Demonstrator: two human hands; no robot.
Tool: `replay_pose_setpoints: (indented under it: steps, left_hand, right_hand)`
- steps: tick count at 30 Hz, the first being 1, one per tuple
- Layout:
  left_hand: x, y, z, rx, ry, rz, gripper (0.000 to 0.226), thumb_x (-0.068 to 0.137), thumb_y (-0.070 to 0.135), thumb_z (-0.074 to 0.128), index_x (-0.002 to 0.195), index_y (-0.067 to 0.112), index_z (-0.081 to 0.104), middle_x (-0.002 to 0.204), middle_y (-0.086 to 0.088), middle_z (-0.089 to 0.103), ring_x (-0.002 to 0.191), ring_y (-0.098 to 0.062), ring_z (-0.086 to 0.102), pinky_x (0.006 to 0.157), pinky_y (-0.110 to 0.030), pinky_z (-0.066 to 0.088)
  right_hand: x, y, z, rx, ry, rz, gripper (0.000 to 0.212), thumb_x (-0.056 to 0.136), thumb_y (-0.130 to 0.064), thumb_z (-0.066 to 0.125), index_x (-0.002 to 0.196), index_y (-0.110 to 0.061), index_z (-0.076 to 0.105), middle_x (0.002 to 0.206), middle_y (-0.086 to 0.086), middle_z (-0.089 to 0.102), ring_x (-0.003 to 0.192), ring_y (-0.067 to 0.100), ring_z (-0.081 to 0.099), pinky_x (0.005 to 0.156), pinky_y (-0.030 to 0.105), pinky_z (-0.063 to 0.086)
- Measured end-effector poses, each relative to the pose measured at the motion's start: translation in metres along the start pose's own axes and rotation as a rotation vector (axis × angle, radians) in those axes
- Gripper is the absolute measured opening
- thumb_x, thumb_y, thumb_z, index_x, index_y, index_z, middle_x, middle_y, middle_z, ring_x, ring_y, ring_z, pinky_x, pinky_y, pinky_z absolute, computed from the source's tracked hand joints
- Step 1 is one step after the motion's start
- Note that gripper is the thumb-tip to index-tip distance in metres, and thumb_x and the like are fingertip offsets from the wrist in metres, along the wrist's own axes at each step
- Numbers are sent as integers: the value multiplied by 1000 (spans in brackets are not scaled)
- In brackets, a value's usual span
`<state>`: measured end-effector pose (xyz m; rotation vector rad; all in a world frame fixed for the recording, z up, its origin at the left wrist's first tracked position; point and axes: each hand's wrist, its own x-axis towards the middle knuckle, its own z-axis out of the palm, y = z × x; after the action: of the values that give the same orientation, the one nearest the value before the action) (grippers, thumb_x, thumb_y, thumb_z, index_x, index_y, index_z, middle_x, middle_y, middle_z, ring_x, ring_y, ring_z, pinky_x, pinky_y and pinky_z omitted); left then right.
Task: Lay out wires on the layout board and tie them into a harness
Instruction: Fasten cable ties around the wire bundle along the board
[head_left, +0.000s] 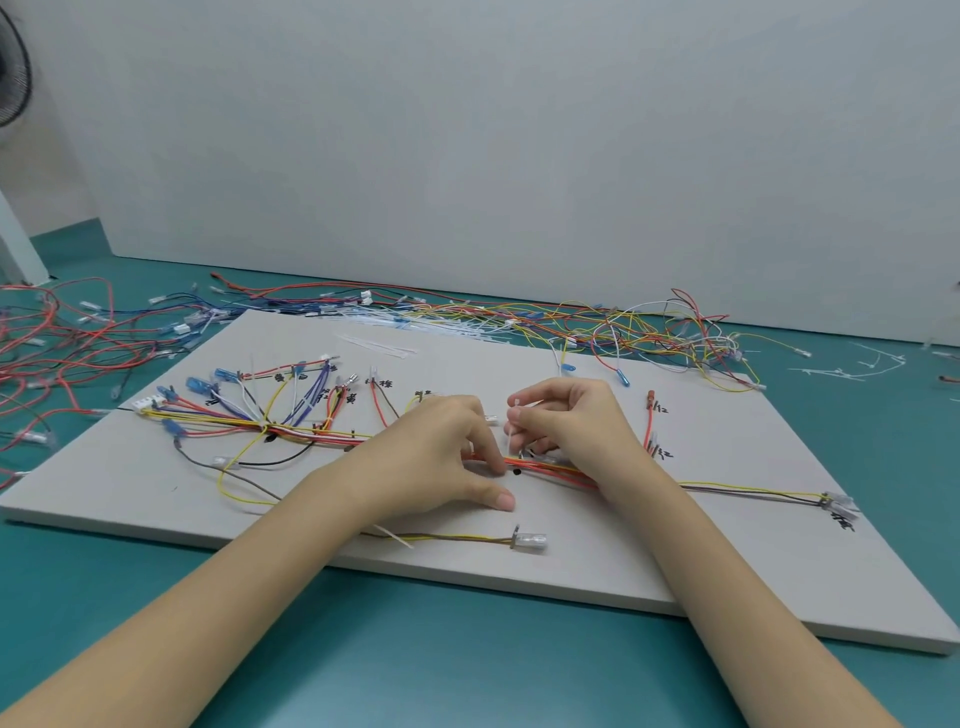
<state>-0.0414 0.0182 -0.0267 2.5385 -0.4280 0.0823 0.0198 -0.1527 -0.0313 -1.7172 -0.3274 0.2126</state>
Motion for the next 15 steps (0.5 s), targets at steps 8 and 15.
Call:
replay_pose_setpoints:
  steps: [8,15]
  left_hand:
    - [-5,3,1,167,-7,110,30,78,56,70,92,30,76,89,11,58,83,-4,50,79,-30,41]
    - [-11,3,5,195,0,146,20,96,40,53,98,27,67,97,10,54,95,-7,47,83,-33,43]
  right_hand:
    - [0,0,2,-27,14,-6,8,85,5,65,93,5,65,58,6,67,48,13,65,50,21,46]
    - [0,3,1,-45,9,-13,4,86,3,65,89,0,66,56,5,68,49,12,64,51,21,48]
